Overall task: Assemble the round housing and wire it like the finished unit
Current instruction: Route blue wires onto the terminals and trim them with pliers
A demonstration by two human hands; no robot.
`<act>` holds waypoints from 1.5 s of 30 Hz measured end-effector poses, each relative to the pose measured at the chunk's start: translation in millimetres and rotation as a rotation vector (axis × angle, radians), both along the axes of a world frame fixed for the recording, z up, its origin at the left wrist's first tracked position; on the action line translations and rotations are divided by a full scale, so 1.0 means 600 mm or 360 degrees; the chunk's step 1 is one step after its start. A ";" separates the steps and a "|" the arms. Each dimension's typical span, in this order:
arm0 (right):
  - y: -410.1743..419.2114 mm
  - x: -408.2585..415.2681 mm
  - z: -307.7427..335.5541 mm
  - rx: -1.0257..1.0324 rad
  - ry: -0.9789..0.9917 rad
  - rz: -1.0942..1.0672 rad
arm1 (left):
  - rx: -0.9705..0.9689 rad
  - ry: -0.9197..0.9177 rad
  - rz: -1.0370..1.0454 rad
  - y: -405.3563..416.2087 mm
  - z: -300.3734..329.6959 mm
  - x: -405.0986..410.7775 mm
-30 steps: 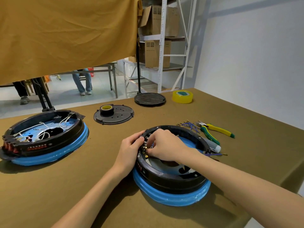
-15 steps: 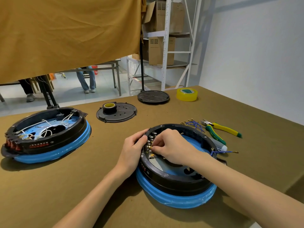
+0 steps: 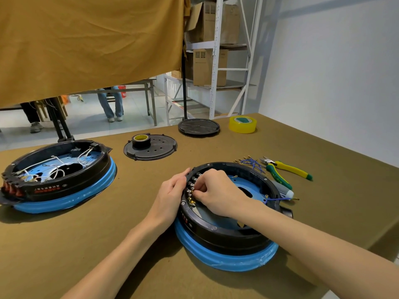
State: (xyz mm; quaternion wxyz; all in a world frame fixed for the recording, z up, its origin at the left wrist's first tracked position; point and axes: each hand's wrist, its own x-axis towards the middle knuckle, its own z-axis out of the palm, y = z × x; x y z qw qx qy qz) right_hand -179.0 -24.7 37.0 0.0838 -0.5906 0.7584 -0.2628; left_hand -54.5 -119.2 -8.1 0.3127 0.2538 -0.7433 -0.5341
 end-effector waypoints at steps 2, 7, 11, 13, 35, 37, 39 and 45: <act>-0.002 0.002 0.001 -0.0005 -0.0027 -0.0011 | -0.0023 0.0007 0.0009 0.003 0.001 0.001; 0.003 0.003 0.001 -0.0049 -0.0066 -0.0043 | 0.0018 0.0052 0.0037 0.010 0.001 0.001; 0.007 0.001 0.001 -0.0061 -0.0090 -0.0033 | 0.0041 0.0095 0.0071 0.011 -0.001 0.001; 0.006 0.002 0.002 -0.0062 -0.0091 -0.0036 | 0.0049 0.0086 0.0069 0.010 0.000 0.001; 0.025 0.007 0.011 -0.0002 0.0249 0.0132 | 0.0038 0.0153 0.0041 0.009 -0.003 0.003; 0.024 0.006 0.009 0.0026 0.0208 0.0161 | 0.0046 0.0168 0.0031 0.010 -0.003 0.003; 0.025 0.002 0.007 0.0036 0.0153 0.0194 | 0.0041 0.0178 0.0014 0.012 -0.002 0.003; 0.024 -0.004 0.002 0.0008 0.0070 0.0213 | 0.0031 0.0180 -0.0012 0.009 -0.004 0.003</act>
